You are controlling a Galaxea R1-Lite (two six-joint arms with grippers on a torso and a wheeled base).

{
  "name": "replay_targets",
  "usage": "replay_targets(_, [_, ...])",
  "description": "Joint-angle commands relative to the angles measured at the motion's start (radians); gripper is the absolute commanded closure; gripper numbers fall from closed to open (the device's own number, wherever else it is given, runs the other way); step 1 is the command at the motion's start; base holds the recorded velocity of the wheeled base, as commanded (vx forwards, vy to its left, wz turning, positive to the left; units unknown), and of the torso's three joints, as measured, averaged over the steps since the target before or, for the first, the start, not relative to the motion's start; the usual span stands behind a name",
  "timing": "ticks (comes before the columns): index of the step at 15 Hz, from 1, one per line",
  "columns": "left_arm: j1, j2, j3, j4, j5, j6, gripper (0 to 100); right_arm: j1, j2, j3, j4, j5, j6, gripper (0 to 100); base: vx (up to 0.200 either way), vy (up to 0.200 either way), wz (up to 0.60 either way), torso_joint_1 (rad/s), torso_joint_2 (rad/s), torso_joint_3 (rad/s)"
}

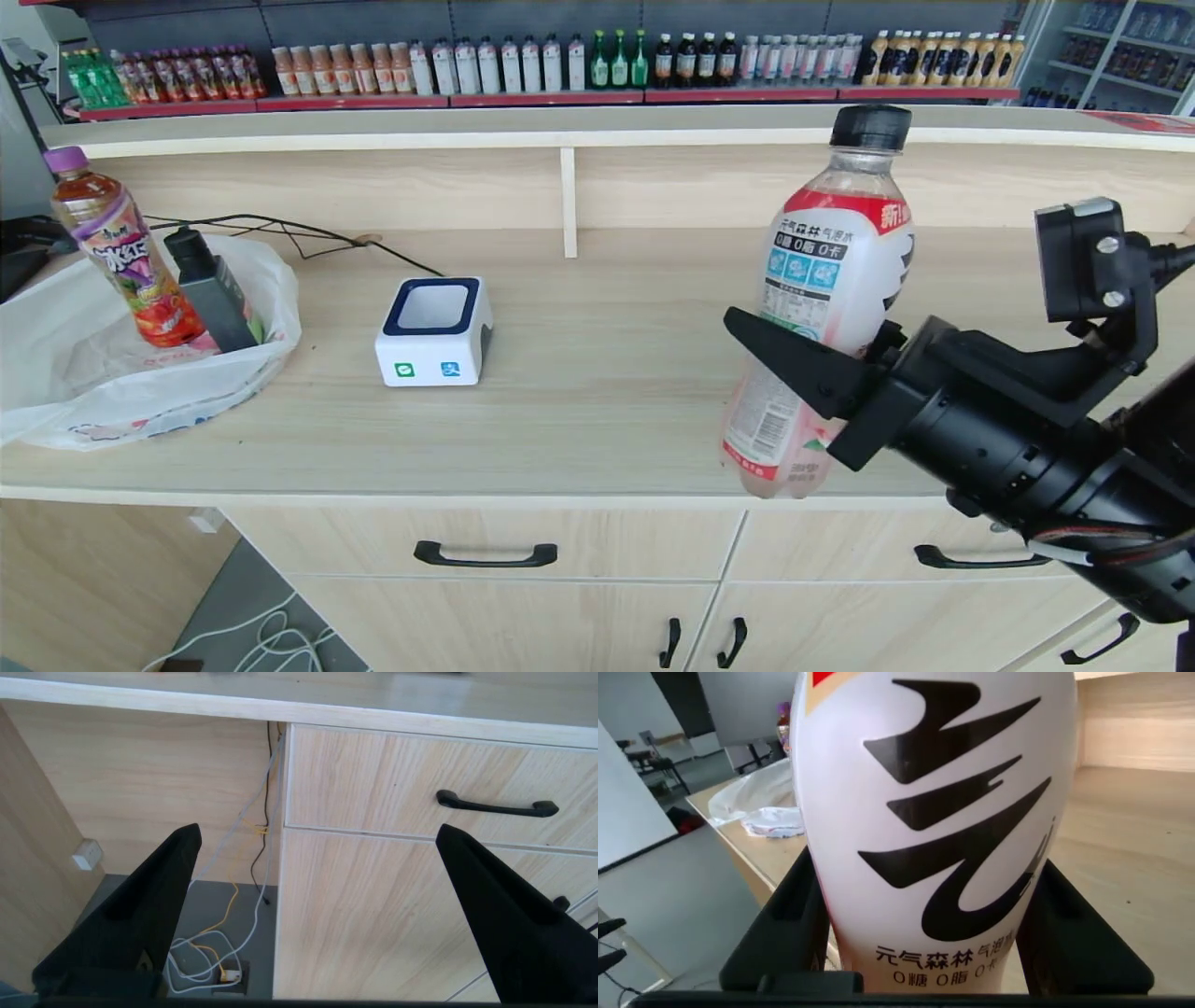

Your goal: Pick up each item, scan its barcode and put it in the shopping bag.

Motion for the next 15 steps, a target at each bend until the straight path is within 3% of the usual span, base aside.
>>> replay_targets(1, [0.000, 0.000, 0.000, 0.000, 0.000, 0.000, 0, -0.074, -0.028, 0.044, -0.001, 0.000, -0.058, 100, 0.000, 0.000, 0.00, 0.000, 0.00, 0.000])
replay_targets(5, [0.000, 0.000, 0.000, 0.000, 0.000, 0.000, 0, -0.144, -0.061, 0.055, -0.001, -0.003, -0.155, 100, 0.000, 0.000, 0.00, 0.000, 0.00, 0.000])
replay_targets(7, [0.000, 0.000, 0.000, 0.000, 0.000, 0.000, 0, -0.158, -0.101, 0.082, -0.001, -0.057, -0.178, 100, 0.000, 0.000, 0.00, 0.000, 0.00, 0.000])
replay_targets(12, [0.000, 0.000, 0.000, 0.000, 0.000, 0.000, 0, -0.322, -0.130, 0.115, -0.003, -0.113, -0.216, 100, 0.000, 0.000, 0.00, 0.000, 0.00, 0.000])
replay_targets(15, [0.000, 0.000, 0.000, 0.000, 0.000, 0.000, 0, -0.327, -0.124, 0.115, -0.039, -0.113, -0.225, 100, 0.000, 0.000, 0.00, 0.000, 0.00, 0.000])
